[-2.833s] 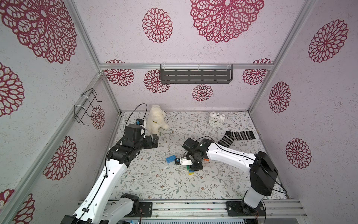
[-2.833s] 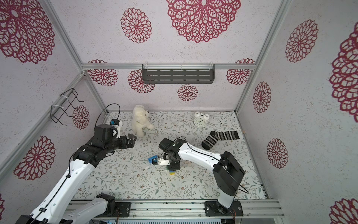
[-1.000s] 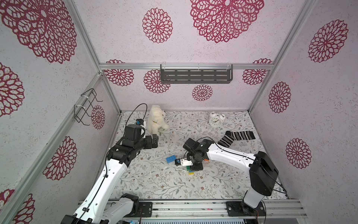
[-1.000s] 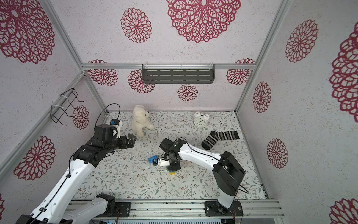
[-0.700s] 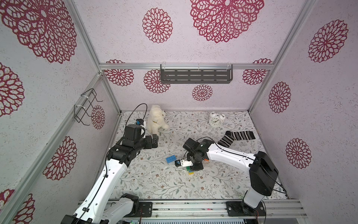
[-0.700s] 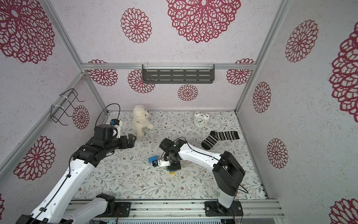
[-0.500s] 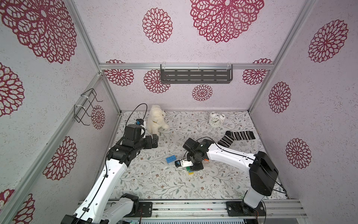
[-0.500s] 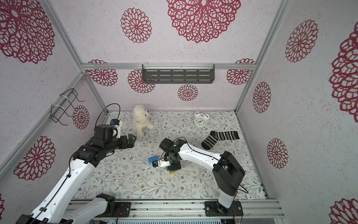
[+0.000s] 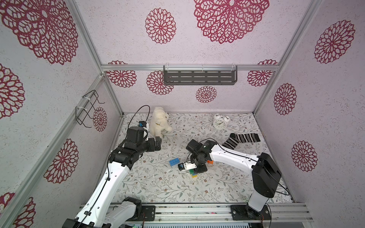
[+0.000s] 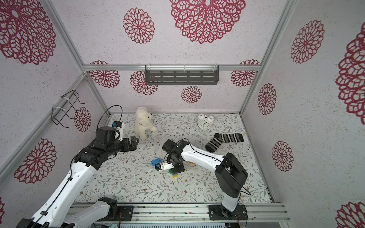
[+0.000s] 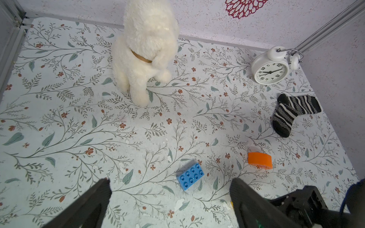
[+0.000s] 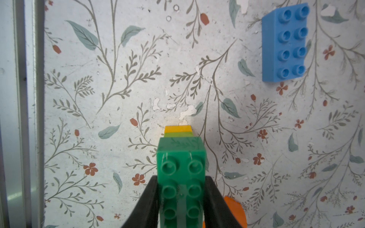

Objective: Assemble an ice cream with lego
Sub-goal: Assemble the lego brick with the lego brick.

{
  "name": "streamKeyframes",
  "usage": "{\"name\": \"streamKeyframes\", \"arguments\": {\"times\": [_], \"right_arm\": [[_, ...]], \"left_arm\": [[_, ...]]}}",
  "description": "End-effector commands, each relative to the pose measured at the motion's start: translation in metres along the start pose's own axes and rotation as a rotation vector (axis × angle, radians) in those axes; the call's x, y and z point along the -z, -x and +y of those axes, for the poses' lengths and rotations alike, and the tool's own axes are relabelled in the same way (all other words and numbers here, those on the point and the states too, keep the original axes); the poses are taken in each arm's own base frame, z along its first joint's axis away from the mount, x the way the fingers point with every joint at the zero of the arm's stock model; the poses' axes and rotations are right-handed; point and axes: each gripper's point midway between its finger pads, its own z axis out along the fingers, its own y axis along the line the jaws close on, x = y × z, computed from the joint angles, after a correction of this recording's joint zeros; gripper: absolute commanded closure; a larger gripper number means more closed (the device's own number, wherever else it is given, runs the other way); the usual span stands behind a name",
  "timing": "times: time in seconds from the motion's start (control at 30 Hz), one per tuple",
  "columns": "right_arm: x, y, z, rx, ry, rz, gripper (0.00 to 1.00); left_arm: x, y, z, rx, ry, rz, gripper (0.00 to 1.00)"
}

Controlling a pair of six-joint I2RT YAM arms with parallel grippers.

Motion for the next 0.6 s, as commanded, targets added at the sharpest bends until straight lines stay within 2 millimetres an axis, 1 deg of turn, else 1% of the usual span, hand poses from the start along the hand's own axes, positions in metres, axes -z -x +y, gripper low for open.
{"name": "streamKeyframes", "arguments": {"times": [0.0, 0.57], "right_arm": [[-0.027, -0.007, 0.024, 0.01, 0.133, 0.023, 0.78], [-0.043, -0.016, 0.04, -0.027, 0.16, 0.025, 0.8]], "left_arm": [[-0.003, 0.002, 0.002, -0.003, 0.001, -0.006, 0.01], [-0.005, 0.001, 0.003, -0.002, 0.003, 0.0, 0.01]]}}
